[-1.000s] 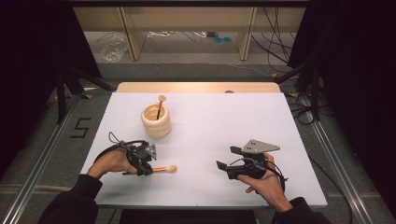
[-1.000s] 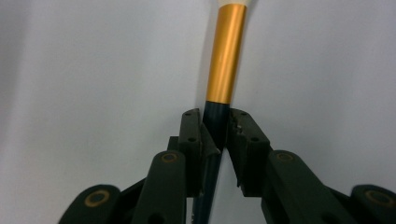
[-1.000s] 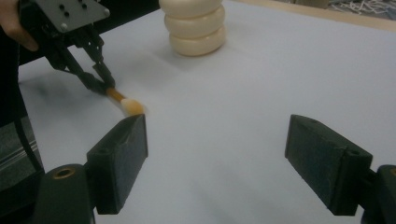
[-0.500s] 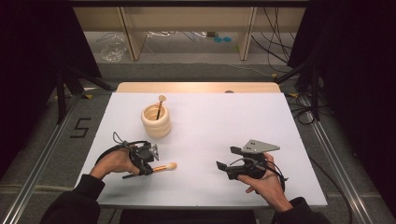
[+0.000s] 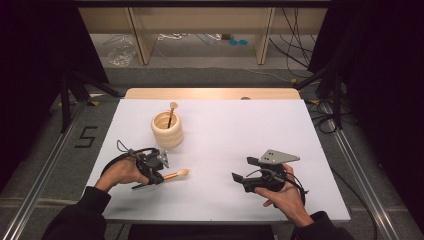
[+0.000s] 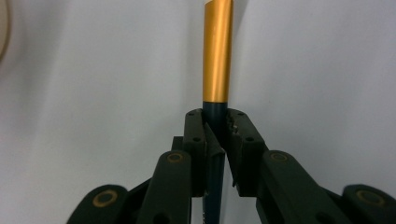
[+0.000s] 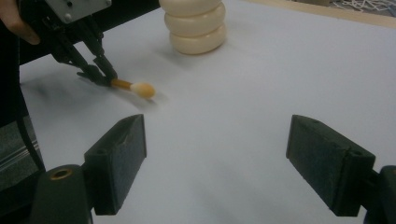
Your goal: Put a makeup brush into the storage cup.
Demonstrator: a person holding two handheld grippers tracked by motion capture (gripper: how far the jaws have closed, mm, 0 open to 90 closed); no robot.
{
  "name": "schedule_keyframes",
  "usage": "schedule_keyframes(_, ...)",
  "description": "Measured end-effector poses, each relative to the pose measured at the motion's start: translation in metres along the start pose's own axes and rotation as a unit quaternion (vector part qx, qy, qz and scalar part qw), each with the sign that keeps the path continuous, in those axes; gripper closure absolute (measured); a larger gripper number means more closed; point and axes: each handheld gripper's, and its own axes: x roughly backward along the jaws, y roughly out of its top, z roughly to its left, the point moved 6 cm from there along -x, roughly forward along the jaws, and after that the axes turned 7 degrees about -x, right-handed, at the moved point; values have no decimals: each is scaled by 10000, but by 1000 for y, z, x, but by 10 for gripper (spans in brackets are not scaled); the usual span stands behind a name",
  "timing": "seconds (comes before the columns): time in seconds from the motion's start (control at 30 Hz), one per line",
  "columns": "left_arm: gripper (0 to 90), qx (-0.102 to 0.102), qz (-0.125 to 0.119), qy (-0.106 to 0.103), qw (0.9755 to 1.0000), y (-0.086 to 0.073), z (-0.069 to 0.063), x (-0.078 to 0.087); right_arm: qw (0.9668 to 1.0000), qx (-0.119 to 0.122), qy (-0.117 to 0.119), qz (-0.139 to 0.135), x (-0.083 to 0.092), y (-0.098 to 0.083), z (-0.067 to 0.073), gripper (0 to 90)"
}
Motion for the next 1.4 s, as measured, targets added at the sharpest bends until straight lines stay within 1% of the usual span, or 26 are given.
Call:
schedule_keyframes(0.13, 788, 100, -163, 114, 9998, 0, 4, 5, 10000, -11, -38, -27, 0, 0, 0, 209)
schedule_keyframes(0.17, 788, 228, -352, 146, 9990, 2, 4, 6, 10000, -12, -44, -27, 0, 0, 0, 208)
schedule_keyframes(0.2, 788, 245, -385, 124, 9989, 2, 4, 7, 10000, -15, -44, -27, 0, 0, 0, 208)
schedule_keyframes(0.23, 788, 327, -523, 179, 9979, 3, 4, 9, 10000, -16, -47, -27, 0, 0, -1, 209)
schedule_keyframes(0.27, 789, 319, -561, 206, 9977, 4, 6, 11, 10000, -16, -50, -31, 0, 0, -1, 208)
schedule_keyframes(0.33, 788, 457, -717, 227, 9961, 5, 7, 15, 10000, -20, -42, -38, 0, 0, 0, 208)
schedule_keyframes(0.4, 788, 535, -931, 298, 9938, 6, 9, 20, 10000, -19, -44, -42, 0, 0, -1, 208)
schedule_keyframes(0.5, 788, 568, -1121, 352, 9914, 6, 14, 28, 10000, -16, -47, -40, 0, 0, -1, 207)
schedule_keyframes(0.53, 788, 751, -1306, 354, 9880, 8, 13, 28, 10000, -15, -47, -36, 0, 0, -1, 208)
schedule_keyframes(0.7, 788, 862, -1500, 476, 9838, 6, 20, 37, 10000, -11, -31, -26, 0, 0, -1, 207)
schedule_keyframes(0.73, 788, 934, -1583, 556, 9814, 7, 21, 38, 10000, -26, -32, -33, 1, 0, -1, 207)
schedule_keyframes(0.77, 788, 887, -1567, 588, 9819, 6, 23, 40, 10000, -54, -24, -23, 1, 0, -1, 207)
schedule_keyframes(0.83, 788, 926, -1687, 644, 9792, 6, 25, 44, 10000, -19, -29, -18, 0, 0, -1, 206)
schedule_keyframes(0.87, 788, 1017, -1852, 689, 9750, 7, 26, 45, 10000, -13, -32, -10, 0, 0, -1, 206)
schedule_keyframes(0.9, 788, 1036, -1861, 689, 9746, 7, 27, 47, 10000, -12, -32, -11, 0, 0, -1, 206)
schedule_keyframes(0.93, 788, 1149, -2000, 743, 9702, 8, 28, 49, 10000, -20, -31, -24, 0, 0, -1, 206)
schedule_keyframes(1.0, 788, 1270, -2170, 712, 9652, 9, 29, 52, 10000, -45, -17, -58, 0, 0, -1, 206)
schedule_keyframes(1.03, 788, 1285, -2219, 754, 9636, 9, 30, 53, 10000, -47, -15, -63, 0, 1, -1, 206)
schedule_keyframes(1.07, 789, 1350, -2239, 763, 9622, 9, 31, 54, 10000, -43, -14, -65, 0, 1, -1, 206)
schedule_keyframes(1.1, 788, 1287, -2210, 790, 9635, 8, 32, 55, 10000, -43, -6, -70, -1, 1, -1, 206)
schedule_keyframes(1.13, 788, 1374, -2270, 755, 9612, 9, 31, 55, 10000, -32, -27, -29, 0, 0, -1, 206)
schedule_keyframes(1.23, 788, 1460, -2388, 853, 9562, 9, 34, 58, 10000, -38, -3, -67, -1, 0, -1, 206)
schedule_keyframes(1.27, 788, 1471, -2399, 814, 9561, 9, 34, 59, 10000, -44, -9, -66, -1, 0, -1, 206)
schedule_keyframes(1.33, 788, 1557, -2471, 868, 9524, 10, 36, 60, 10000, -43, -12, -62, -1, 0, -1, 206)
schedule_keyframes(1.37, 788, 1494, -2493, 882, 9528, 10, 37, 62, 10000, -65, 1, -42, -1, 0, -1, 206)
schedule_keyframes(1.4, 788, 1505, -2512, 925, 9517, 10, 38, 63, 10000, -57, -20, 7, 0, 0, -1, 206)
